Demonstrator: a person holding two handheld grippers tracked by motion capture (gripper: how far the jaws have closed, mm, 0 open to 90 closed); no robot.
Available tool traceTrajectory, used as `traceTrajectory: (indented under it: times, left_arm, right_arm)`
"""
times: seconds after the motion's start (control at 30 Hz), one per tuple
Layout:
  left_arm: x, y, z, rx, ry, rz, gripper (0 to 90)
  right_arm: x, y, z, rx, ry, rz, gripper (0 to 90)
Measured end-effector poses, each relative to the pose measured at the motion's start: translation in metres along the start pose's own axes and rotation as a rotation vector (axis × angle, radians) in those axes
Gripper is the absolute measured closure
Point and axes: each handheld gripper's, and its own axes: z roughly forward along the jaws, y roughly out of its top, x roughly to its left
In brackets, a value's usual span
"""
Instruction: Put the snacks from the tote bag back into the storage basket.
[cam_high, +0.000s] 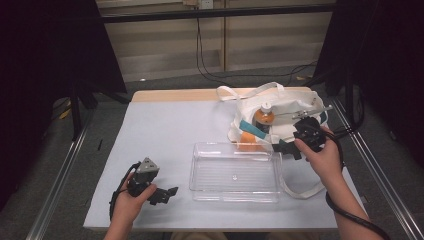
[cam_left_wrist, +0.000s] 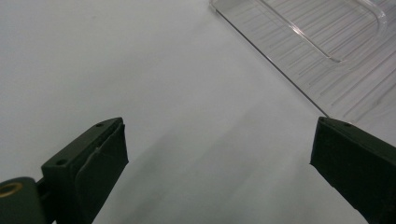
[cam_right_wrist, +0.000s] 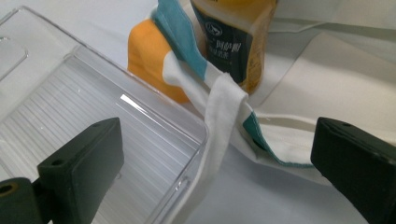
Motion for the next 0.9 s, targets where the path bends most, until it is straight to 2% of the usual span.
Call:
traceTrajectory:
  times: [0.13,0.27,0.3,0.37,0.9]
  left_arm:
    - [0.000,0.000,0.000,0.008,-0.008,0.006,3.8]
    - [0.000,0.001,0.001,-0.014,-0.011,0.001,3.8]
    - [0.000,0.001,0.001,-0.006,-0.008,0.008,3.8]
    - [0.001,0.001,0.000,0.011,-0.010,0.009,3.8]
    - [0.001,0.001,0.001,0.012,-0.014,0.016,3.7]
  right_arm:
    - [0.001,0.007,0.005,0.004,-0.006,0.001,2.5]
    - [0.003,0.015,0.009,0.007,-0.009,-0.002,2.5]
    - [0.003,0.016,0.010,0.008,-0.010,-0.004,2.5]
    - [0.004,0.021,0.012,0.019,-0.030,-0.012,2.9]
    - [0.004,0.047,0.025,0.035,-0.104,-0.007,4.9]
